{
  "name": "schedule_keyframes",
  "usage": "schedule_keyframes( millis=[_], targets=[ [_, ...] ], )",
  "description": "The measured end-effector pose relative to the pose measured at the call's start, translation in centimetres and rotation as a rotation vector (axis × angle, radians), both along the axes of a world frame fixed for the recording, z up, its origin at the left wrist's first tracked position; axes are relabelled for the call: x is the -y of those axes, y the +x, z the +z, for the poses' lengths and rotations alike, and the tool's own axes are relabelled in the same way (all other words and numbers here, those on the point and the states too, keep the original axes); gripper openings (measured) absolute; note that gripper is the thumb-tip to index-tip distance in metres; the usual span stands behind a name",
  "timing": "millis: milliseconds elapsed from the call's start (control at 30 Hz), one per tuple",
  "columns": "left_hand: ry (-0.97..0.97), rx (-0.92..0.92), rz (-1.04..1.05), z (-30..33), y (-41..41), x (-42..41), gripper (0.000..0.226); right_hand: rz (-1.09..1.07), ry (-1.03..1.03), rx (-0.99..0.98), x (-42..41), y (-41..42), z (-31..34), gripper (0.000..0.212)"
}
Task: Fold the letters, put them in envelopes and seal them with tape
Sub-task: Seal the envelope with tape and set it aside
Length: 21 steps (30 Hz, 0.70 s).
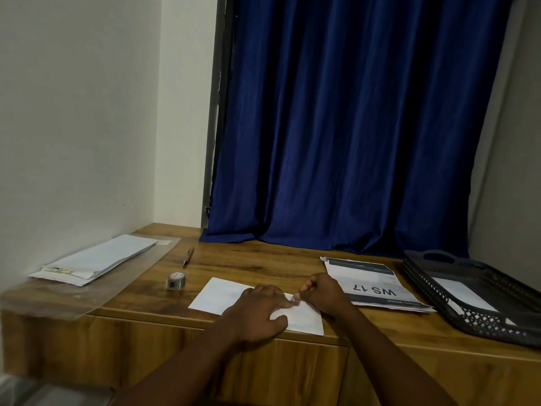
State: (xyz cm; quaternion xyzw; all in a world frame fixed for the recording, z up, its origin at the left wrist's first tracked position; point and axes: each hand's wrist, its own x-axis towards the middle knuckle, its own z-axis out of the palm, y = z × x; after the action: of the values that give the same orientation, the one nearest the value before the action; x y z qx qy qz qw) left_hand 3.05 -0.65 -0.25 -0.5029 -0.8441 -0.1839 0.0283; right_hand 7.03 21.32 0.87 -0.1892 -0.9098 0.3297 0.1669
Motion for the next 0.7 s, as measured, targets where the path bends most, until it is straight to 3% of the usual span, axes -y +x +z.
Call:
schedule_keyframes(
  millis=[167, 333, 700],
  targets=[
    [0.024, 0.007, 0.013, -0.1, 0.0, 0.0, 0.057, -0.067, 0.092, -0.031, 0.4, 0.0, -0.3, 0.023],
    [0.034, -0.005, 0.018, 0.0, 0.2, 0.0, 0.053, -0.043, 0.039, -0.040, 0.8, 0.4, -0.7, 0.034],
    [0.040, -0.012, 0.019, 0.0, 0.2, 0.1, 0.056, -0.163, 0.108, -0.080, 1.6, -0.2, -1.4, 0.027]
  ],
)
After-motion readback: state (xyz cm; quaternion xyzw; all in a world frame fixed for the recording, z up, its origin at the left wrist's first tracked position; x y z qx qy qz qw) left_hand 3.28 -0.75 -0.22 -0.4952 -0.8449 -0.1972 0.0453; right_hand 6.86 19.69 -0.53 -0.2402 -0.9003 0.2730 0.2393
